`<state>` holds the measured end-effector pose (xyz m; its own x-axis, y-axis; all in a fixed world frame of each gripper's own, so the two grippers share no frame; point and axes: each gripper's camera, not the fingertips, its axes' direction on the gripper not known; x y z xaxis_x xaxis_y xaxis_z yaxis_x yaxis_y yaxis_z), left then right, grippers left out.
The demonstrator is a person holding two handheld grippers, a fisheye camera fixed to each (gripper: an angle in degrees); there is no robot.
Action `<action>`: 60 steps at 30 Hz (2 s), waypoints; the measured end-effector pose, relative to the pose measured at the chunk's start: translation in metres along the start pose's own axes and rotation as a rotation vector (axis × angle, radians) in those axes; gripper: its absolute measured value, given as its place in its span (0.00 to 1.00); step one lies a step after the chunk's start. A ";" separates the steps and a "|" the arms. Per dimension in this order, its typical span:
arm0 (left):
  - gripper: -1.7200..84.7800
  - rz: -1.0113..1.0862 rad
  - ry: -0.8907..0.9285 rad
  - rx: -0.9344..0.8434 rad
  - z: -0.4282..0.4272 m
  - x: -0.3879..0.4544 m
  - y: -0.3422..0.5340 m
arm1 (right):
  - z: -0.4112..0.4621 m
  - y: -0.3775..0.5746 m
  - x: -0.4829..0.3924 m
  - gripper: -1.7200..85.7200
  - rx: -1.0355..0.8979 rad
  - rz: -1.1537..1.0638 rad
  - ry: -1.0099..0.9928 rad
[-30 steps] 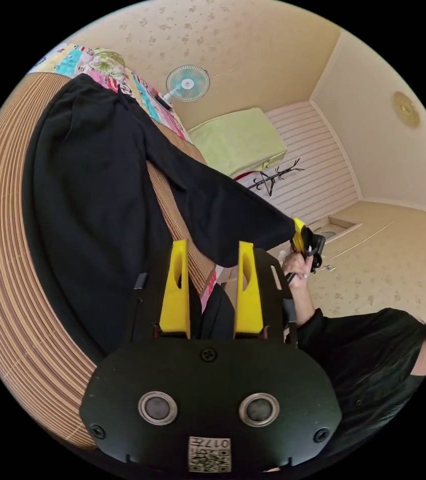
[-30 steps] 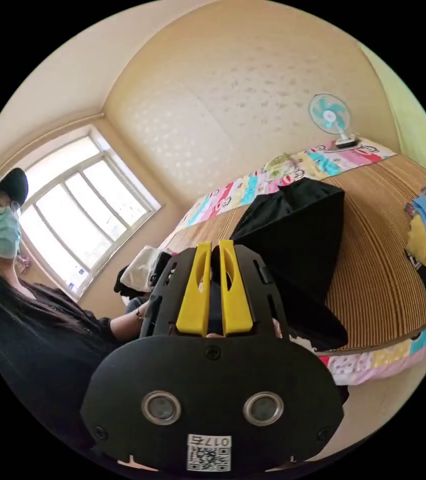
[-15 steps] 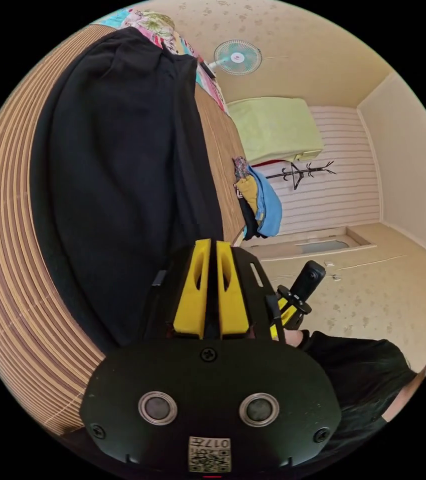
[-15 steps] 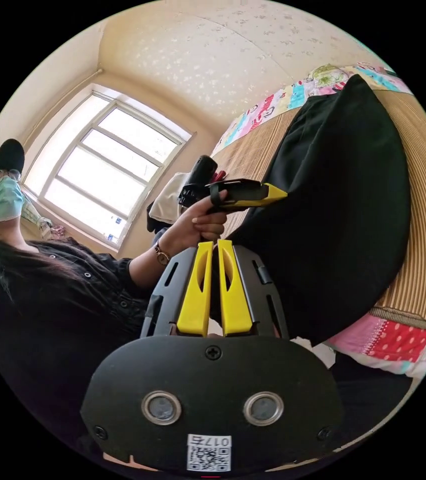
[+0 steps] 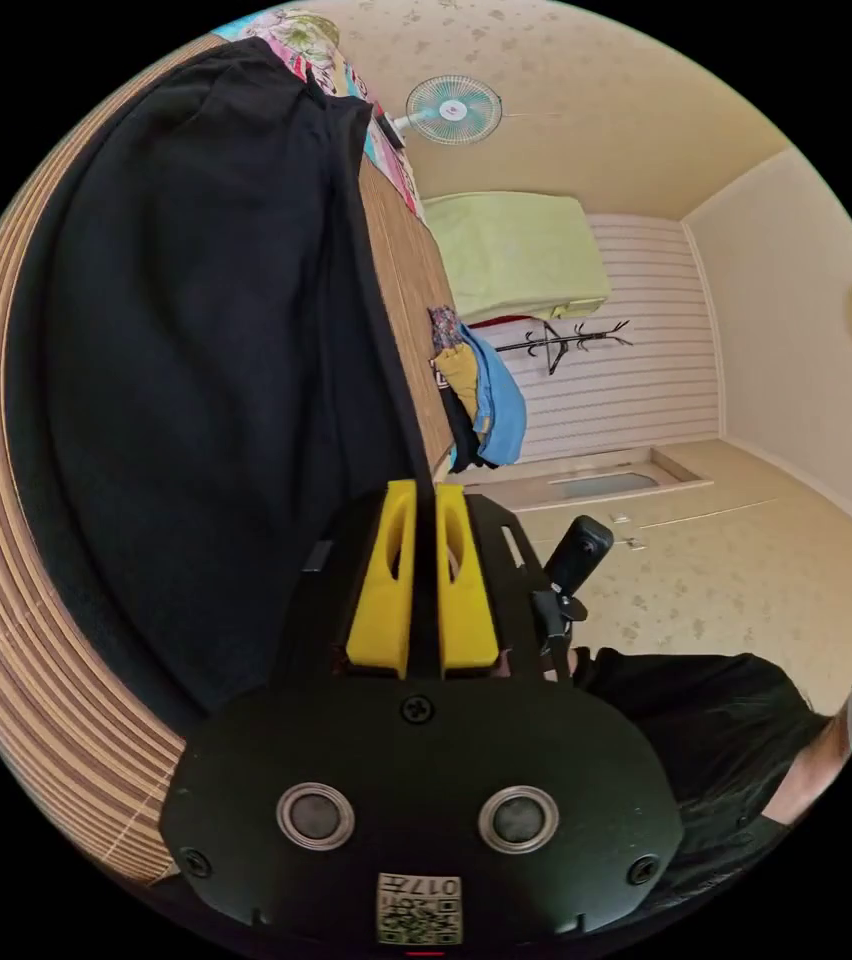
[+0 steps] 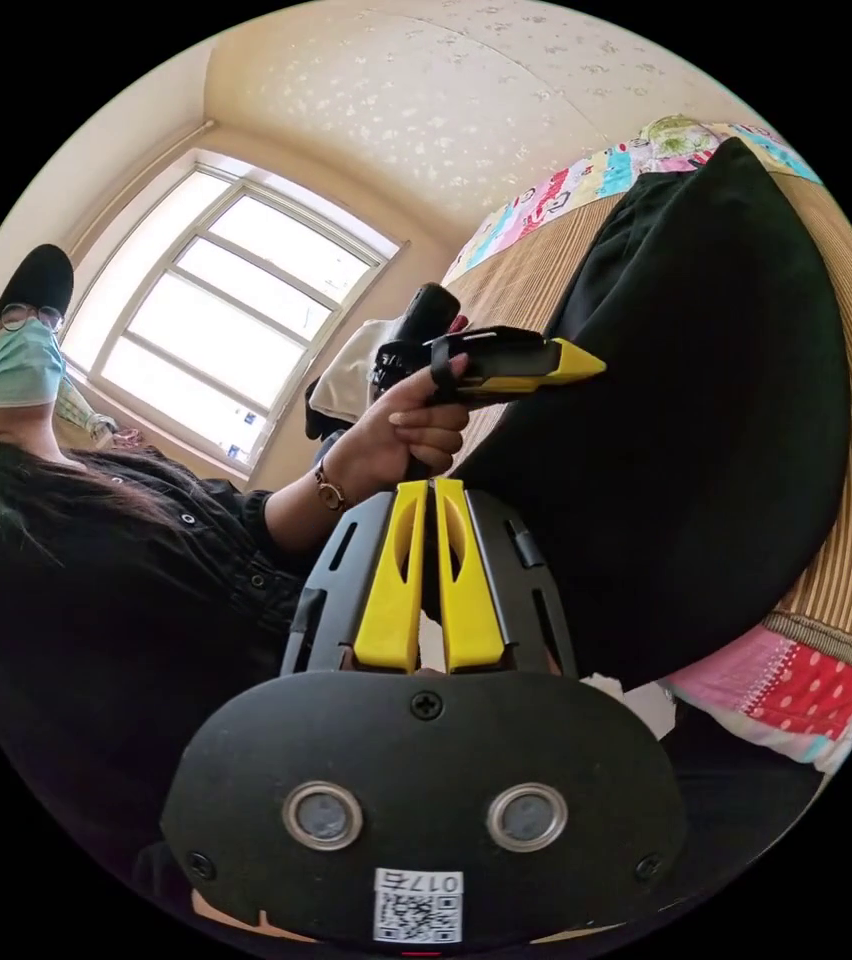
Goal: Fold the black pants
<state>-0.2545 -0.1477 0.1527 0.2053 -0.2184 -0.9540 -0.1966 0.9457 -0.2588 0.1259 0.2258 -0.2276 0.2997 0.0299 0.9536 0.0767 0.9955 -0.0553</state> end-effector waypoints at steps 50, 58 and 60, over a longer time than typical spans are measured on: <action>0.14 0.036 -0.393 -0.446 0.064 0.021 -0.004 | 0.139 -0.099 0.088 0.14 0.049 0.381 0.918; 0.02 -0.069 -0.153 -0.429 0.080 0.002 -0.017 | 0.116 -0.097 0.066 0.05 0.057 0.381 0.662; 0.02 0.005 -0.185 -0.371 0.058 0.038 -0.008 | 0.102 -0.099 0.047 0.04 0.060 0.335 0.626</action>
<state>-0.1893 -0.1494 0.1272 0.3658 -0.1351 -0.9208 -0.5235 0.7882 -0.3236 0.0353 0.1374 -0.1473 0.7895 0.2959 0.5378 -0.1622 0.9456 -0.2822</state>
